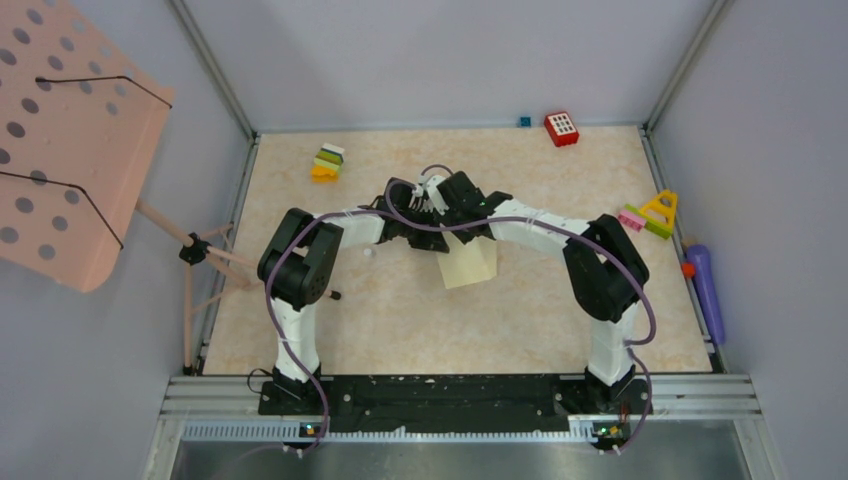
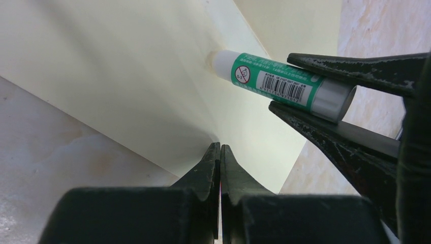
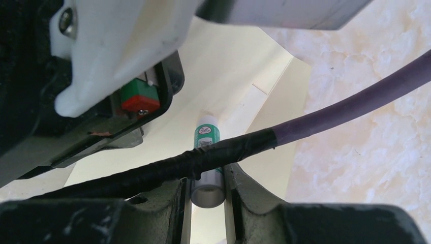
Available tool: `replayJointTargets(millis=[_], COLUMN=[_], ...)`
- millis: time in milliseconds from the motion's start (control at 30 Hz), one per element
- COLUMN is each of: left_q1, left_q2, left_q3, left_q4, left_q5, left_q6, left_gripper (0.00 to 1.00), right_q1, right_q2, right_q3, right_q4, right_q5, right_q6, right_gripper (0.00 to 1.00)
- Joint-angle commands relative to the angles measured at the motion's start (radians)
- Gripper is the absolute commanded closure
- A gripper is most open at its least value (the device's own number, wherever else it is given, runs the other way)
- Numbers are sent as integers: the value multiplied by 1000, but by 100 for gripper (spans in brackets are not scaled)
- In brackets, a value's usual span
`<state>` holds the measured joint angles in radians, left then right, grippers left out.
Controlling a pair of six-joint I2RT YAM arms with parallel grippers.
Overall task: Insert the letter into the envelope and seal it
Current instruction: Paint the envelope at the center of the board.
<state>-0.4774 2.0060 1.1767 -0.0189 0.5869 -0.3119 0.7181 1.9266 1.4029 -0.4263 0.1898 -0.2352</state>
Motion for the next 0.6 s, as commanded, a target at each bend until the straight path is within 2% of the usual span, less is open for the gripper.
replayJointTargets(millis=[0, 300, 567], left_q1=[-19, -19, -19], left_q2=[51, 54, 54], left_q3=[-11, -9, -8], left_q4=[-85, -88, -89], left_q5=[-81, -84, -88], left_q6=[40, 37, 36], left_gripper=[100, 100, 100], right_q1=[-9, -12, -12], right_q2=[33, 25, -1], right_q3=[54, 35, 25], right_q4=[91, 135, 29], right_q5=[23, 26, -65], right_q6=[24, 46, 53], right_gripper=[100, 100, 100])
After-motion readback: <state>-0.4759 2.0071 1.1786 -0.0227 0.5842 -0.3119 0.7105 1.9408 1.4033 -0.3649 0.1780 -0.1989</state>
